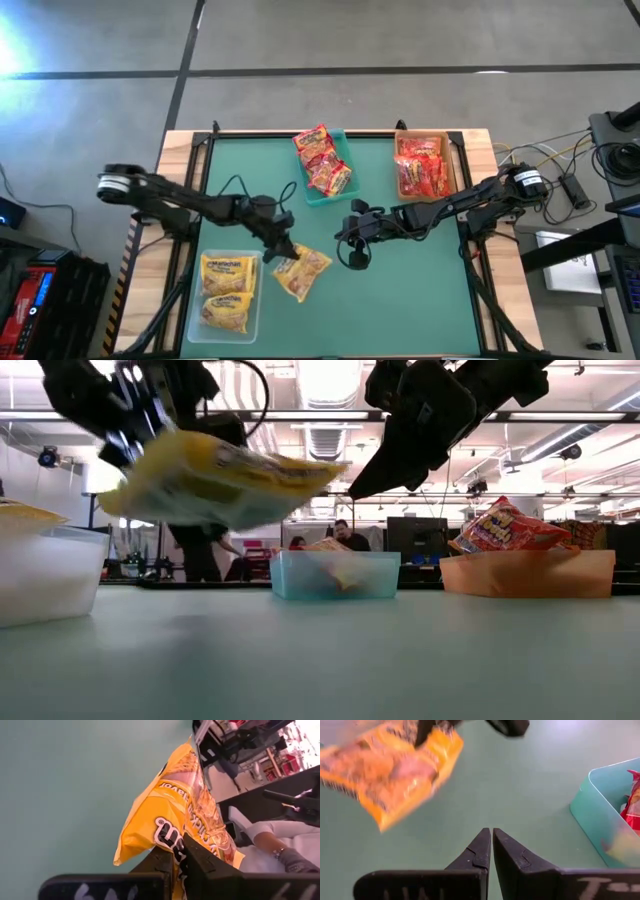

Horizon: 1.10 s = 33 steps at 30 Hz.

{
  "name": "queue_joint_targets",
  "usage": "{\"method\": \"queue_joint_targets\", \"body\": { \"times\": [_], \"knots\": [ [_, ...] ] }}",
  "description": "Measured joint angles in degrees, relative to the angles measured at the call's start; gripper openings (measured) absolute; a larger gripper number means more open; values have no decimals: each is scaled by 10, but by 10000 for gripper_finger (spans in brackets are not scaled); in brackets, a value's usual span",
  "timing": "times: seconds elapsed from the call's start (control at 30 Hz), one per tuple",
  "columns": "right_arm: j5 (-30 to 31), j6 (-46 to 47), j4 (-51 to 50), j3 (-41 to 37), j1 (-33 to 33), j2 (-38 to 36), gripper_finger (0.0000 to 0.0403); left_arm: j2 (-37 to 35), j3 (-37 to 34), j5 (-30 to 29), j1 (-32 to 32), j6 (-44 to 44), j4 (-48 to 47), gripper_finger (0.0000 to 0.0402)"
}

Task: Sort Maruchan noodles
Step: Put the yellow noodle pack into the transparent bin

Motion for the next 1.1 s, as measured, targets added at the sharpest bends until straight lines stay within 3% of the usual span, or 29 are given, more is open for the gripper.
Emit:
{"method": "queue_joint_targets", "body": {
  "times": [0.3,0.5,0.63,0.77,0.93,1.1],
  "knots": [
    [0,0,0,0,0,0,13,-180,66,-10,-50,-2,-334,0],
    [0,0,0,0,0,0,13,-234,159,-143,-155,-12,-596,0],
    [0,0,0,0,0,0,13,-226,196,-185,-243,-77,-720,0],
    [0,0,0,0,0,0,13,-226,205,-211,-337,-159,-745,0],
    [0,0,0,0,0,0,13,-214,202,-303,-430,-216,-736,9],
    [0,0,0,0,0,0,13,-189,196,-311,-476,-276,-715,16]
  ]
}}
